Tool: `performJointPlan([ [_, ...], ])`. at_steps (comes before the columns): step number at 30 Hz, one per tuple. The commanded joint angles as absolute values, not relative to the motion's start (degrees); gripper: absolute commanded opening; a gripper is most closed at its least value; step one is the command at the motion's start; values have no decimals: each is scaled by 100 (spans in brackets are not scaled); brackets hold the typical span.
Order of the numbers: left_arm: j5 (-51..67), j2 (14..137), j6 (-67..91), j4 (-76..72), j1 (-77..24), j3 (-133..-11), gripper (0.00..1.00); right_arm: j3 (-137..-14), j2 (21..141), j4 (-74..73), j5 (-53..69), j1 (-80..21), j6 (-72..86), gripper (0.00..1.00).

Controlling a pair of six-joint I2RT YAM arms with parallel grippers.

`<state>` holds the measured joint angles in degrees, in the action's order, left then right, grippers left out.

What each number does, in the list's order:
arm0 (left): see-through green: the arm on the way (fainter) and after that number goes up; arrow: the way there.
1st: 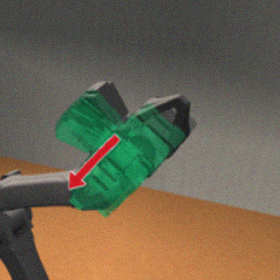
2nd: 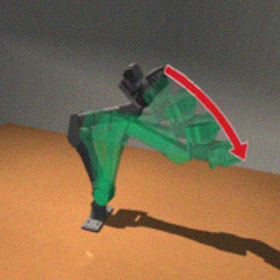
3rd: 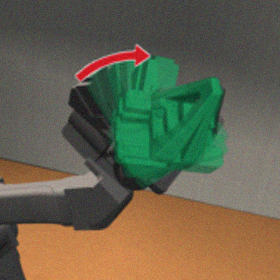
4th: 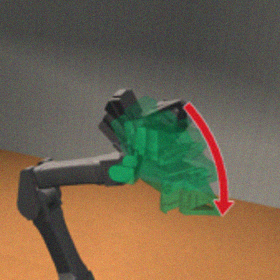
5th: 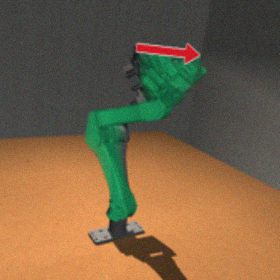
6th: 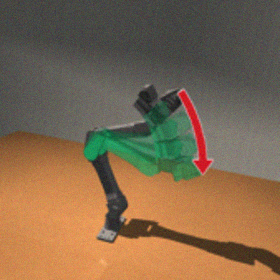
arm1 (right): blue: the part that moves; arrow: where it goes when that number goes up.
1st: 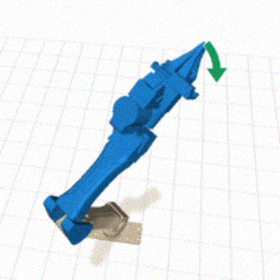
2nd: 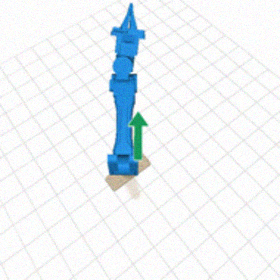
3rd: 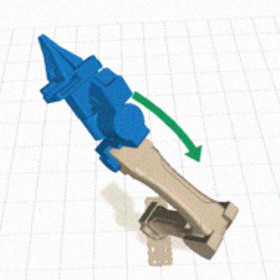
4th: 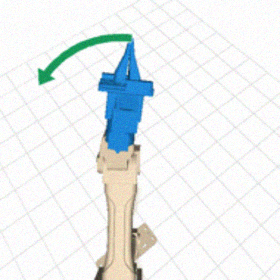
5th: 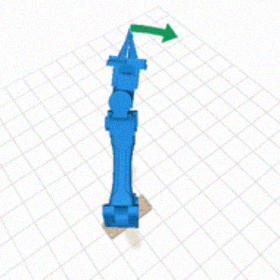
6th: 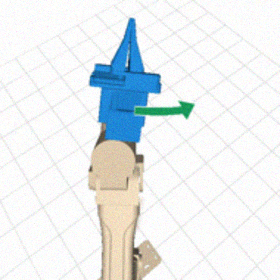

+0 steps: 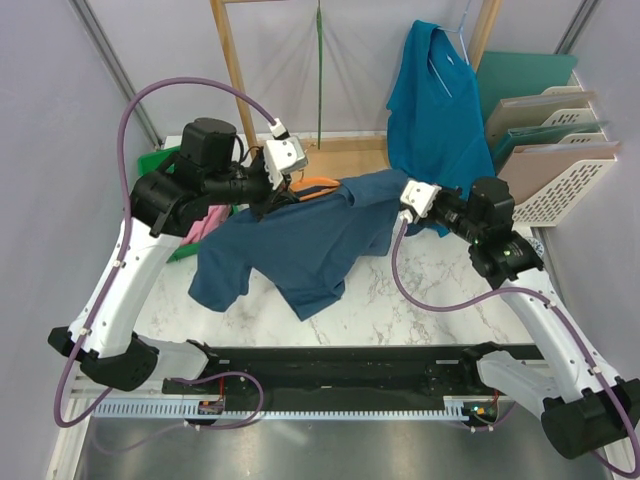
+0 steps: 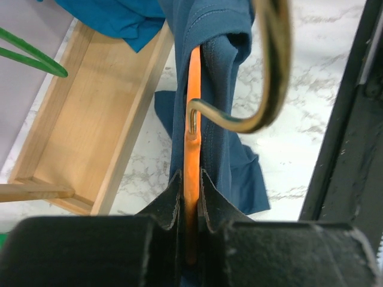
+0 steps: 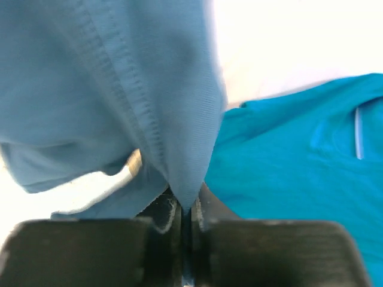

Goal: Place the t-shirt on the hanger

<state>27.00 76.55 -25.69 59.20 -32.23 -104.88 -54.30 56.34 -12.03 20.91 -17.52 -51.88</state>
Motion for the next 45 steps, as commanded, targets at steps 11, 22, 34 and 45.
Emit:
performJointPlan([
  [11,1767,6637,-4535,5170,-3225,-8940,2,-7751,6424,-3242,1977,-1530,-5695,0],
  [22,1816,5179,-5379,3489,-3454,-7287,2,-9579,7681,-5088,3006,-984,-5458,0],
  [34,2760,5343,-6102,4861,-3726,-7707,2,-9703,7884,-5476,2795,-984,-5669,0],
  [45,2294,5864,-3310,3313,-2820,-8430,2,-9334,7682,-5581,2900,-984,-5687,0],
])
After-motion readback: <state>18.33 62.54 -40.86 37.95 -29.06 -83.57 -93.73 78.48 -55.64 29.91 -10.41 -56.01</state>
